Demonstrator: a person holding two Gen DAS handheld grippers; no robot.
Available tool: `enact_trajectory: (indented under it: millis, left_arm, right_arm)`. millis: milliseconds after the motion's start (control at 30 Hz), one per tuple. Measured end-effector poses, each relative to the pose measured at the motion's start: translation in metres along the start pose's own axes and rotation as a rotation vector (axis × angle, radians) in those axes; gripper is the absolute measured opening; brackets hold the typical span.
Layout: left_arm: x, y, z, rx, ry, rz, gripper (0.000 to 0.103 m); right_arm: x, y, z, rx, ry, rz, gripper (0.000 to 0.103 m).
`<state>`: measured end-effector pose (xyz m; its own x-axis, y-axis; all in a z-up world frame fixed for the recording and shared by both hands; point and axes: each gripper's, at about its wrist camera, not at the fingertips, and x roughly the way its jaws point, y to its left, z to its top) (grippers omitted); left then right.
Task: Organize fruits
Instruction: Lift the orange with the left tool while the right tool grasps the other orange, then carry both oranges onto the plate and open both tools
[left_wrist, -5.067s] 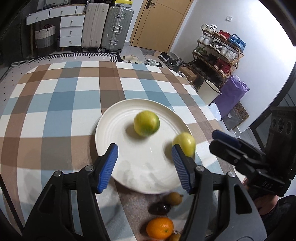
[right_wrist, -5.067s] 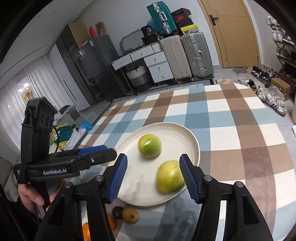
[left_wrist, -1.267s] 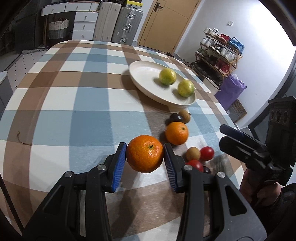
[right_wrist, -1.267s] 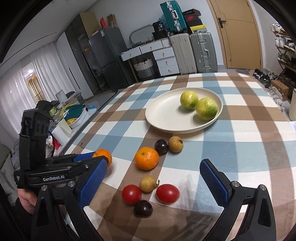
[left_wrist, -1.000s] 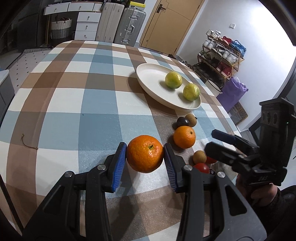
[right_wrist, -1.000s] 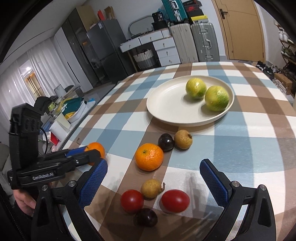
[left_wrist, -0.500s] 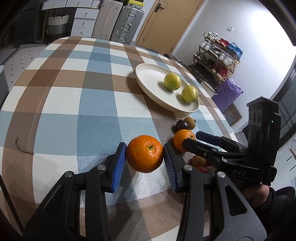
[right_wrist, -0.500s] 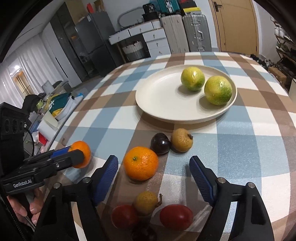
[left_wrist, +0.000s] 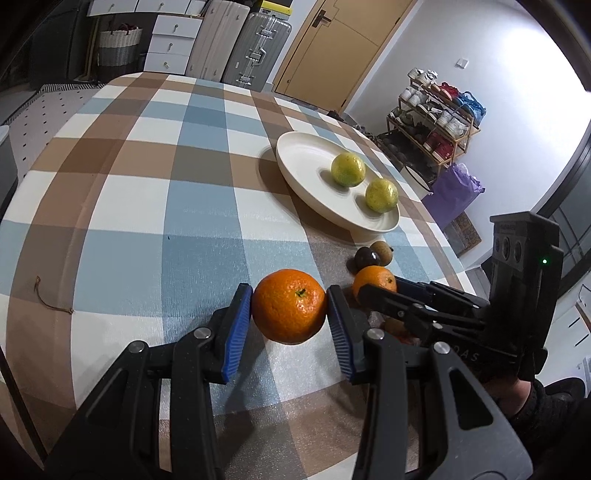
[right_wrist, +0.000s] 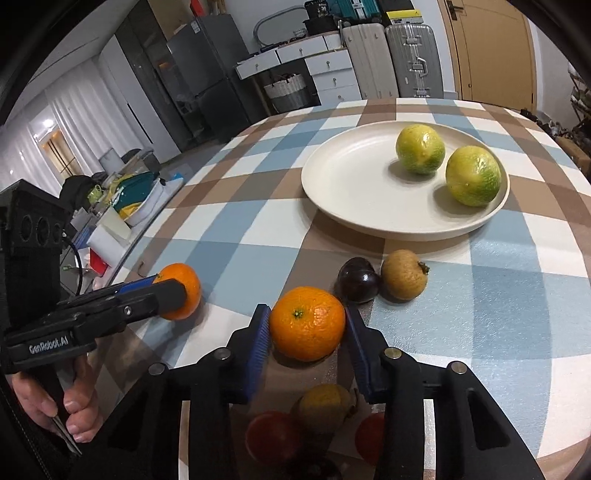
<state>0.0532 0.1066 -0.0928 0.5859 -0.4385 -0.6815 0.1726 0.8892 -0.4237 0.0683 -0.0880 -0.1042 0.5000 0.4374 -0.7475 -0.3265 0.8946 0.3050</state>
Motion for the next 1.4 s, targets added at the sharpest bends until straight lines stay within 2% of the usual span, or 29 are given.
enact_trajectory:
  millis: [433,733,1067,1400]
  left_arm:
    - [0.012,-0.029,0.026,0.056,0.014,0.055,0.038]
    - [0.03,-0.057,0.055,0.097,0.018,0.056,0.038]
    - [0.056,-0.079,0.094,0.112,0.017,0.061,0.038]
    - [0.088,-0.081,0.126,0.1,0.042,0.061,0.038]
  right_arm:
    - [-0.032,-0.02,0.015,0.021,-0.1,0.07,0.04]
    - [-0.043,-0.038,0.034,0.033,-0.152,0.114,0.04]
    - [-0.043,-0.056,0.059,0.02,-0.163,0.136,0.04]
    - [-0.026,-0.07,0.083,0.02,-0.132,0.146,0.04]
